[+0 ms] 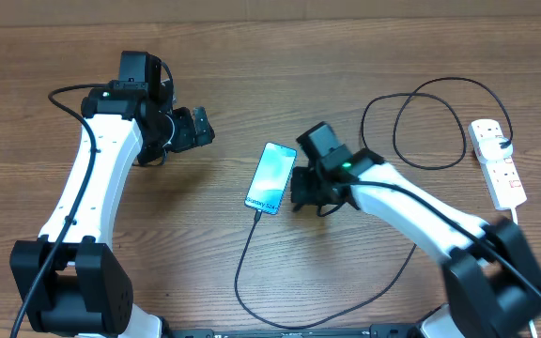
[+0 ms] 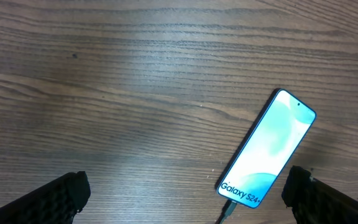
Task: Plug charger to phone and switch on socket
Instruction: 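Move the right gripper right toward the white power strip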
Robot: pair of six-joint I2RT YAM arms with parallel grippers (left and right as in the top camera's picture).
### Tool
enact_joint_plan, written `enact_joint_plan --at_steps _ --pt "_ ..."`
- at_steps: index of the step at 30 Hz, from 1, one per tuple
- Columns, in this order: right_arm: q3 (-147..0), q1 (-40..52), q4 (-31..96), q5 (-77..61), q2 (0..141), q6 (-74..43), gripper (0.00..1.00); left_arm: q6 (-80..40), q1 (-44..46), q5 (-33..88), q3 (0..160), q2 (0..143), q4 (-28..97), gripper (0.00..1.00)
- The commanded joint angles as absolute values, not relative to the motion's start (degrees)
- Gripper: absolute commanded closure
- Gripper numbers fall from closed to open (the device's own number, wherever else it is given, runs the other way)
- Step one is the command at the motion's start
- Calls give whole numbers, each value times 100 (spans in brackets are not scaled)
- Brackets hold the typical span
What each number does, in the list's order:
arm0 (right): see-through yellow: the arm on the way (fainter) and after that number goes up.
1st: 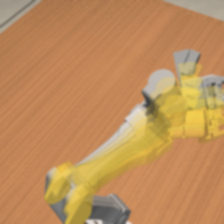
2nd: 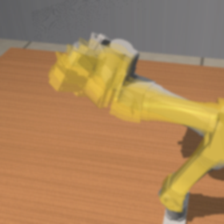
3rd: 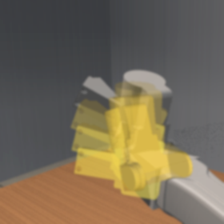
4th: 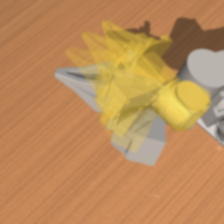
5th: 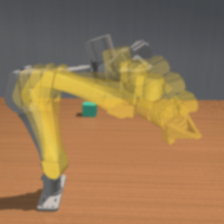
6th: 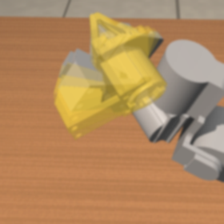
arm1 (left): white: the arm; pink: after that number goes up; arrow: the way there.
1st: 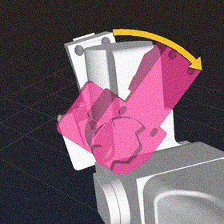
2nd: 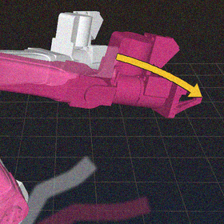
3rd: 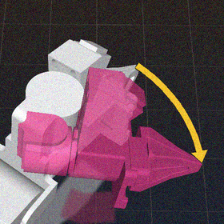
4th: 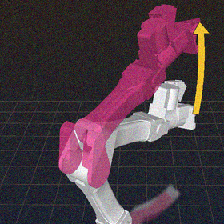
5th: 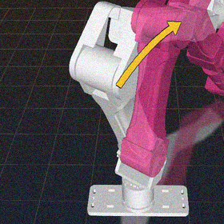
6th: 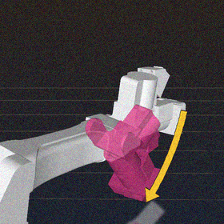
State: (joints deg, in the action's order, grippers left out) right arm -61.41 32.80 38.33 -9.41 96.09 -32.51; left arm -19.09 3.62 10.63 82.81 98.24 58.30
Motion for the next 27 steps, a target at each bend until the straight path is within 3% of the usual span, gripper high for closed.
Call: enact_joint_plan --at_steps 1,12,19,27 --pt "-6114 3022 4007 -840 8807 -3299 96 -1798 329 1007 8265 9738 5826 0" --pt "-6112 2025 4910 -836 8370 -3352 96 -1798 329 1007 8265 9738 5826 1" --pt "-6112 1229 5487 45 8370 -4823 96 -1798 329 1007 8265 9738 5826 0" --pt "-6112 755 6045 757 8370 -5087 94 -1798 329 1007 8265 9738 5826 1"
